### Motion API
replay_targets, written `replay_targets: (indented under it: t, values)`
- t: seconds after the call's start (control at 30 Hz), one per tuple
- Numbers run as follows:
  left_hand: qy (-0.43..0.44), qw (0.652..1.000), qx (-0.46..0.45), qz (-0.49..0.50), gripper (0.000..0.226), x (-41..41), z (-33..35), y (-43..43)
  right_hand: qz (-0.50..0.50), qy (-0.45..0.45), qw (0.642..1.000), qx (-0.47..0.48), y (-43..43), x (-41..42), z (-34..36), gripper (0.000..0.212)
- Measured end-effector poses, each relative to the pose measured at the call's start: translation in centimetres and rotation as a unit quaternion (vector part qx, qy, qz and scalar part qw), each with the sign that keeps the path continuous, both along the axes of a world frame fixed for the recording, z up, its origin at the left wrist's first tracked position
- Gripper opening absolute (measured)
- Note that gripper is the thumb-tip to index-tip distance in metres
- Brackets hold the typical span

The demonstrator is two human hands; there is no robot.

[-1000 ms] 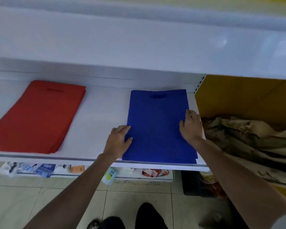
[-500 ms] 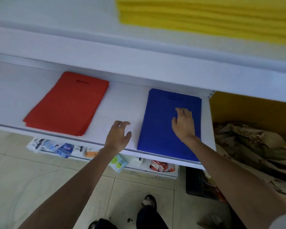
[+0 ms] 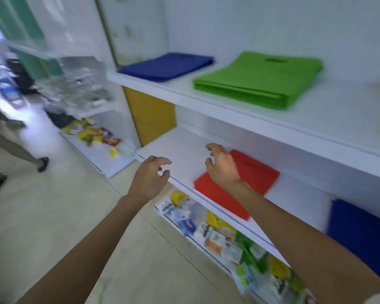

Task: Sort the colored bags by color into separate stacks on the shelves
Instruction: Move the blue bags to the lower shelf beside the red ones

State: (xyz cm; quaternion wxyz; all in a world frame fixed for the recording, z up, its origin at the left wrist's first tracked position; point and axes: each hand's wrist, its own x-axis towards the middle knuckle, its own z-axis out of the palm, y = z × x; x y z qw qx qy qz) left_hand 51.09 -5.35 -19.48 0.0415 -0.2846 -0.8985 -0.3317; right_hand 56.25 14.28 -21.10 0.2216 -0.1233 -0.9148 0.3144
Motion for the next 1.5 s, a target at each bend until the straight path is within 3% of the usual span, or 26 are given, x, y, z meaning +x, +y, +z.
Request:
replay_targets:
  t: [0.17,0.37,0.93,1.07,1.27,1.37,1.5]
  values:
    - [0.055,0.997,0.020,0.059,0.025,-4.9,5.7,-8.0,0.079,0.057,0.995,0.019,-7.3,-7.2,6.5,0.039]
    - [0.088,0.992,0.054,0.079,0.025,-11.3,9.3,-9.8,0.090,0.149,0.984,0.037,-9.9,-14.4,13.7,0.035]
    - [0.106,0.989,0.102,0.008,0.026,-34.3,13.8,-5.9,0.056,0.157,0.984,0.069,-6.9,-36.5,19.2,0.029]
    - [0.088,0.990,0.100,-0.051,0.025,-40.2,13.6,-3.4,-0.017,0.148,0.985,0.084,-3.7,-38.8,19.2,0.028]
    - [0.065,0.984,0.072,-0.151,0.027,-47.9,14.5,1.6,-0.208,0.128,0.964,0.103,2.1,-38.5,19.9,0.028]
    - [0.048,0.984,0.035,-0.166,0.032,-50.7,14.7,4.3,-0.348,0.097,0.926,0.113,3.4,-38.1,18.9,0.032]
    - [0.015,0.980,-0.043,-0.195,0.038,-52.5,12.9,6.7,-0.489,-0.064,0.869,0.036,3.8,-37.2,15.3,0.040]
